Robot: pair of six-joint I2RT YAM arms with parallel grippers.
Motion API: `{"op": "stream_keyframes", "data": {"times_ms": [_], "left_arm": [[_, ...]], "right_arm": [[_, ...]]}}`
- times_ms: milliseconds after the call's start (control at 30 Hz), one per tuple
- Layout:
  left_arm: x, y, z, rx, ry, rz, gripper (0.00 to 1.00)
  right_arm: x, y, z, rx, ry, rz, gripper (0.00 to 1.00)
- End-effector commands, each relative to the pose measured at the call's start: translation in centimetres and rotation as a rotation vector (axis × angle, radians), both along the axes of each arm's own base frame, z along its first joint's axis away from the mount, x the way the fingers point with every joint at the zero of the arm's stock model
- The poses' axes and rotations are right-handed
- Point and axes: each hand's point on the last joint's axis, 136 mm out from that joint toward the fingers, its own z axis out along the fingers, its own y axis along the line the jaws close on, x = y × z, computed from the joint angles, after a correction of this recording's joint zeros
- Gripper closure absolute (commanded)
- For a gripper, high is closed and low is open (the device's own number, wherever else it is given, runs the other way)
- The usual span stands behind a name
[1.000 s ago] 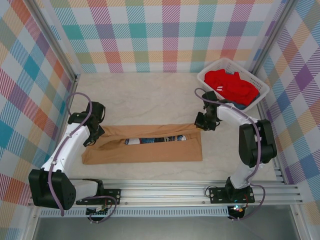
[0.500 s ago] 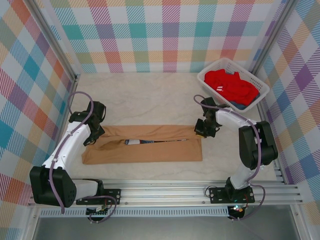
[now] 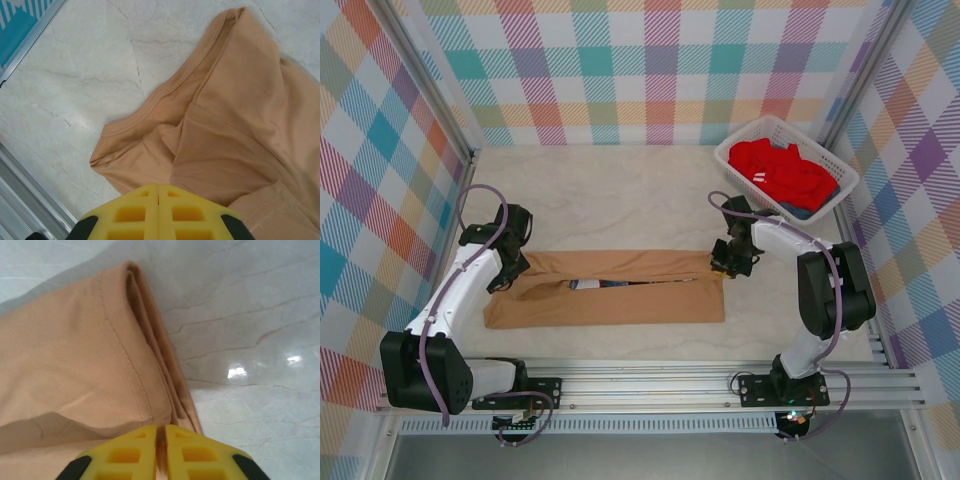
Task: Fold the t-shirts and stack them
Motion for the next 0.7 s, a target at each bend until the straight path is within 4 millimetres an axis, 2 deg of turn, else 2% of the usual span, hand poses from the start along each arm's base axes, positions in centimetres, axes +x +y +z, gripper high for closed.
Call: {"op": "stream_keyframes", "data": {"times_ms": [0, 100, 167, 300, 400, 500, 567, 667], "left_arm": [[-1.0, 0.6, -0.1, 0.03, 0.03, 0.011, 0.89], [-1.3, 0.4, 0.9, 0.017, 0.008, 0.031, 0.67], [-1.1, 0.2, 1.8, 0.007, -0.025, 0.039, 0.62], [0.9, -1.0, 2.2, -0.062, -0.082, 0.033, 0.63], [3.9, -2.7, 0.9, -0.142, -0.105, 0.007, 0.66], [6.2, -2.7, -0.9, -0.15, -0.065, 0.021, 0.69], [7.2, -2.5, -2.9, -0.225, -0.027, 0.065, 0.73], [8.1, -1.5, -5.0, -0.256, -0.004, 0.12, 0.73]], "right_arm": [[-0.7, -1.0, 1.5, -0.04, -0.02, -0.017, 0.82], [-0.8, -1.6, 2.7, -0.06, -0.058, -0.032, 0.76], [-0.6, -1.4, 3.5, -0.05, -0.089, -0.035, 0.76], [0.7, 1.0, 4.3, 0.037, -0.148, -0.017, 0.78], [2.3, 3.1, 3.6, 0.092, -0.151, 0.001, 0.83], [3.7, 4.7, 2.4, 0.126, -0.133, 0.005, 0.86], [3.6, 5.0, 1.1, 0.133, -0.087, -0.003, 0.88], [1.7, 4.2, -0.5, 0.099, 0.001, -0.021, 0.93]]}}
